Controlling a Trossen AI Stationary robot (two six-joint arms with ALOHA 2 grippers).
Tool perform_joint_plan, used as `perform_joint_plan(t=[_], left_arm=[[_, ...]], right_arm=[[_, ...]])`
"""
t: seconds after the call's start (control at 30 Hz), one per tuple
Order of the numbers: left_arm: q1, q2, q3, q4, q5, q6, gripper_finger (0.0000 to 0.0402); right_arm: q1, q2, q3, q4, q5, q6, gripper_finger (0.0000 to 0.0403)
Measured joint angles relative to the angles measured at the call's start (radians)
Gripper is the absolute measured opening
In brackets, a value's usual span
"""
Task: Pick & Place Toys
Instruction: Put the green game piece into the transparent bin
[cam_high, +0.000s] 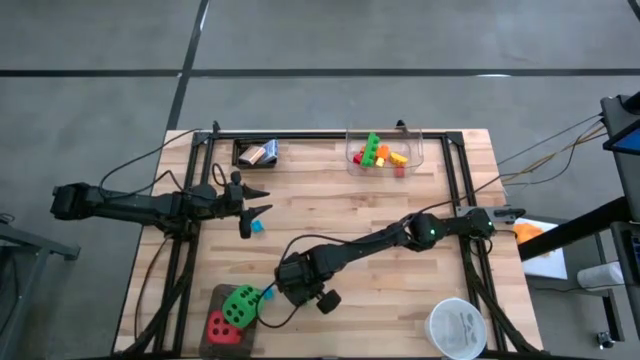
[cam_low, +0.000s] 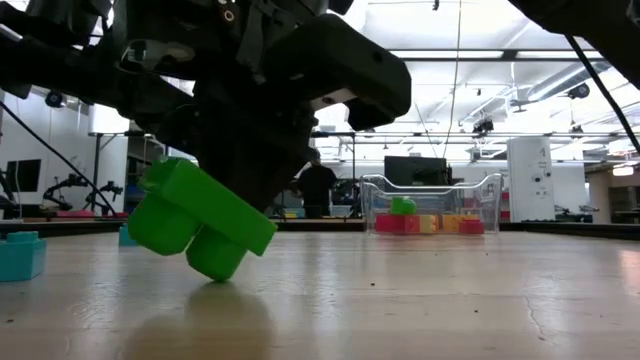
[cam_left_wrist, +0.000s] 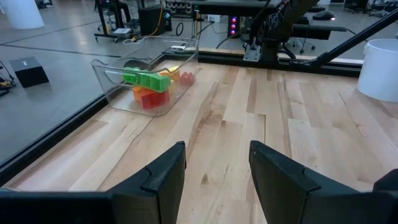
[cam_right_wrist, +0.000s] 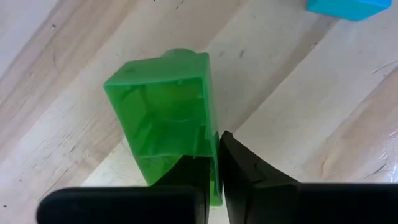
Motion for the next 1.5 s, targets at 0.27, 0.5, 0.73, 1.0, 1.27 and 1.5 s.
perform_joint_plan(t=[0.27, 0.5, 0.73, 1.0, 1.27, 1.5], left_arm=[[0.000, 0.000, 0.000, 0.000, 0.000, 0.000, 0.0177], [0.000, 0.000, 0.000, 0.000, 0.000, 0.000, 0.0177], [0.000, 0.000, 0.000, 0.001, 0.000, 0.000, 0.0178], [0.000, 0.000, 0.000, 0.001, 0.000, 0.000, 0.0178], [0.000, 0.000, 0.000, 0.003, 0.000, 0.000, 0.0177], [0.000, -0.001, 0.000, 0.001, 0.000, 0.003, 0.0177]], right_arm=[[-0.003, -0.004, -0.004, 0.047, -0.001, -0.002, 0.0018], [-0.019, -0.007, -0.103, 0.308, -0.180, 0.036, 0.0018], [-0.027, -0.007, -0.179, 0.491, -0.340, 0.061, 0.0018], [-0.033, -0.009, -0.232, 0.606, -0.511, 0.064, 0.0018], [-0.026, -0.058, -0.236, 0.768, -0.528, 0.101, 0.0018], [-0.011, -0.155, -0.297, 1.106, -0.524, 0.181, 0.0018]])
